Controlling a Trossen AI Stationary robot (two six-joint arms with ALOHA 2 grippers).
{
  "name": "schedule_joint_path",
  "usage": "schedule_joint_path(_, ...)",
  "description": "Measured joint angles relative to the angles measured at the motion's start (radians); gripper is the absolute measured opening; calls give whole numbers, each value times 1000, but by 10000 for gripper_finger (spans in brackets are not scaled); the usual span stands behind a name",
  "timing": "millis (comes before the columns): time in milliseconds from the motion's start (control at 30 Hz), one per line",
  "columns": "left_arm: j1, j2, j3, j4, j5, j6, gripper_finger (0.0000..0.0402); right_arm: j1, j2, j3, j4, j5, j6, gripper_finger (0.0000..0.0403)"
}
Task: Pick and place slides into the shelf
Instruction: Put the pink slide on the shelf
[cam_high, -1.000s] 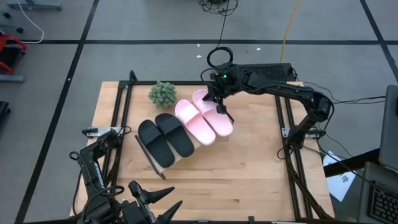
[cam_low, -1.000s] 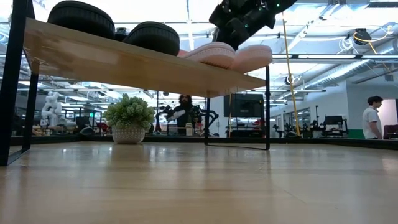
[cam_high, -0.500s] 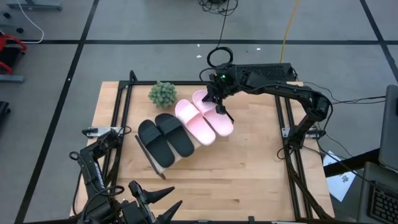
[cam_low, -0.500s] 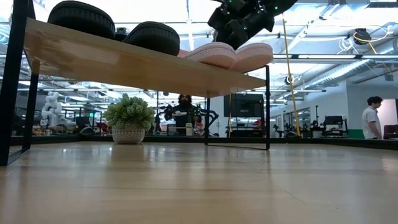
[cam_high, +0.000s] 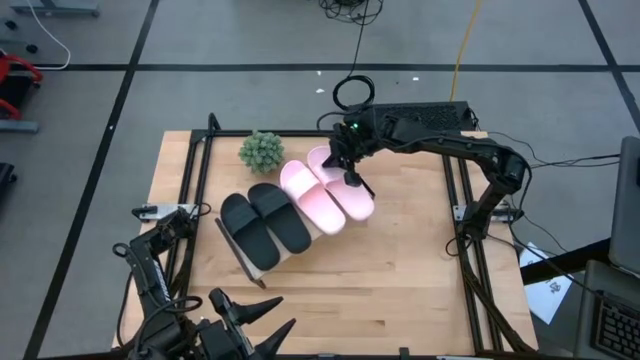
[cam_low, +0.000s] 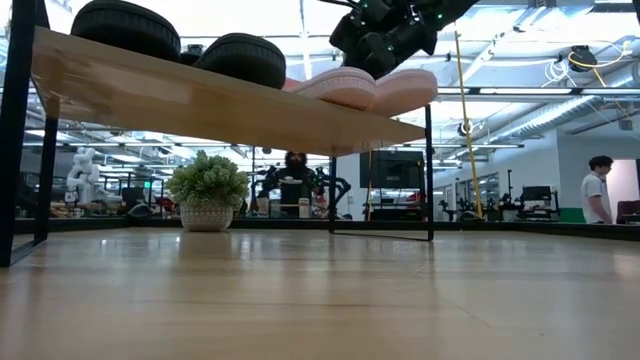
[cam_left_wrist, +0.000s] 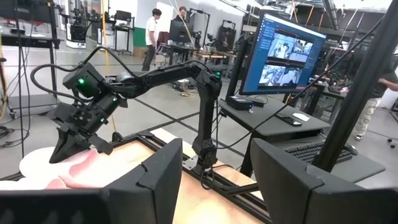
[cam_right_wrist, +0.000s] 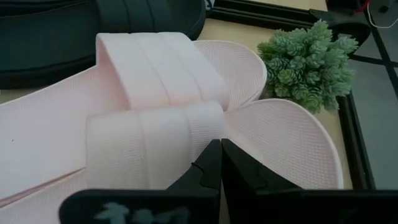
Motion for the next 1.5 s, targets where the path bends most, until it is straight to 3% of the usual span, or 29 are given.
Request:
schedule_joint_path(267, 0, 0, 0, 0, 0, -7, 191, 2, 0, 0, -61, 129, -30, 0)
schedule_joint_path(533, 4, 0, 0, 1, 0, -10, 191, 6, 3, -2, -88, 156, -34, 0)
schedule_joint_path(800, 6, 0, 0, 1, 0, -18, 191, 84, 30, -1, -48, 204, -44, 0)
schedule_joint_path(933, 6, 0, 0, 0, 0, -33, 191, 115, -1, -5, 21, 267, -77, 0)
schedule_joint_path(1300, 6, 0, 0, -5, 0, -35, 191, 119, -154, -7, 8, 349, -112, 0)
schedule_joint_path(1500, 6, 0, 0, -5, 0, -31, 191, 115, -251, -6, -97, 500, -157, 0)
